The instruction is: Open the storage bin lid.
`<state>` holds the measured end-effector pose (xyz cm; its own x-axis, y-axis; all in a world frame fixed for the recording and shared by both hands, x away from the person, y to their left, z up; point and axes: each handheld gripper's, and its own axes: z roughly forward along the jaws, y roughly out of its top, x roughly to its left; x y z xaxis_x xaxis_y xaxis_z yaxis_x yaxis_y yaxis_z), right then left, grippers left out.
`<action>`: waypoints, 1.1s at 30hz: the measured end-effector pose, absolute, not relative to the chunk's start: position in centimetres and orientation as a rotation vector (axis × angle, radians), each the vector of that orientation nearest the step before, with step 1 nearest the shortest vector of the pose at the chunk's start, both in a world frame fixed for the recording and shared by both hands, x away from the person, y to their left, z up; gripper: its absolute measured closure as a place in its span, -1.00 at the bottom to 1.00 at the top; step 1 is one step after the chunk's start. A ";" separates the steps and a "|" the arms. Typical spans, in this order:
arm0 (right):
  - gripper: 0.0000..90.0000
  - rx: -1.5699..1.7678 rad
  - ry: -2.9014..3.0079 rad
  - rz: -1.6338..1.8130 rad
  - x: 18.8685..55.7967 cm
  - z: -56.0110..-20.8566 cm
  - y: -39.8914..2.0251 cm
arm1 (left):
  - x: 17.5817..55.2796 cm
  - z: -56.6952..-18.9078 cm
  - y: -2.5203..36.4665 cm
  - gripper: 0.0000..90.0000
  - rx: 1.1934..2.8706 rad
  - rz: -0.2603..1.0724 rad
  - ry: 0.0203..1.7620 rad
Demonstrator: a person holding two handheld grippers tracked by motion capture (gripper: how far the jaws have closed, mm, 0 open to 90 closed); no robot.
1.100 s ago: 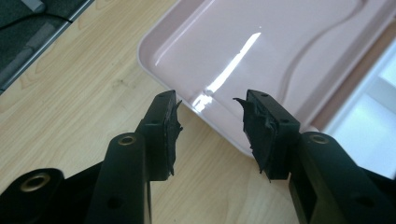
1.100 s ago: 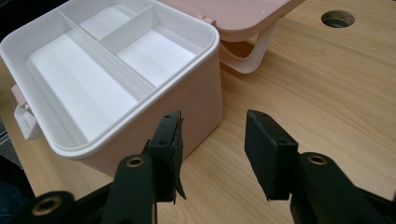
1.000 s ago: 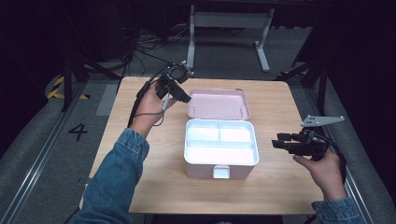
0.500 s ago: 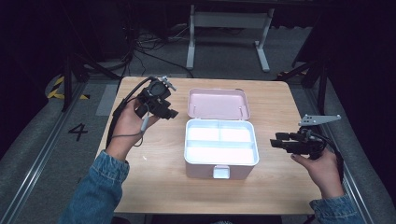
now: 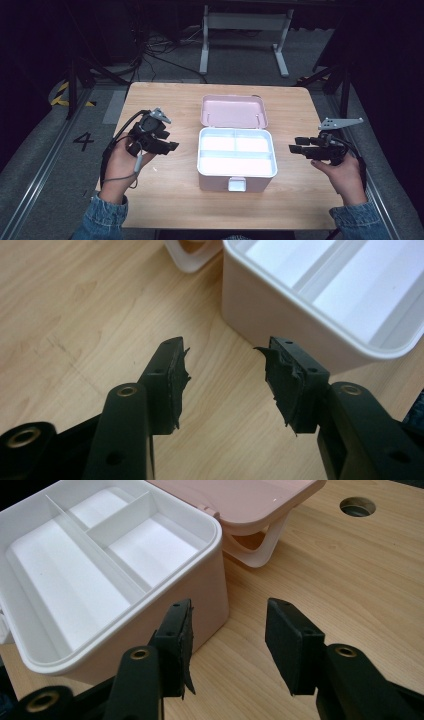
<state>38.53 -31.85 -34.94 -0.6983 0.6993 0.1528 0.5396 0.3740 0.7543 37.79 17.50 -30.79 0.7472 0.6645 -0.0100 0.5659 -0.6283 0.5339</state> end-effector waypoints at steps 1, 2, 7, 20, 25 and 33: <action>0.20 1.111 2.439 1.226 38.7 -34.9 -31.9 | 37.6 -31.0 17.7 0.11 2.421 0.251 0.939; 0.20 1.118 2.438 1.224 38.8 -34.9 -31.9 | 37.4 -31.3 17.9 0.11 2.418 0.243 0.950; 0.19 1.108 2.434 1.199 39.4 -34.9 -31.8 | 36.9 -32.2 18.9 0.08 2.409 0.220 1.001; 0.14 1.176 2.449 1.125 40.8 -36.4 -33.2 | 36.7 -35.3 21.3 -0.02 2.427 0.222 1.129; 0.14 1.210 2.445 1.088 41.1 -37.4 -33.8 | 37.6 -36.8 22.0 -0.03 2.423 0.210 1.176; 0.14 1.263 2.431 1.063 41.4 -38.4 -34.8 | 38.6 -38.3 23.1 -0.04 2.417 0.196 1.240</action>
<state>41.38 -34.81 -38.39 -0.6139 0.7767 0.1409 0.6307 0.3753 0.6793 38.59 23.10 -38.32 0.5934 0.8025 -0.0628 0.7442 -0.5172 0.4226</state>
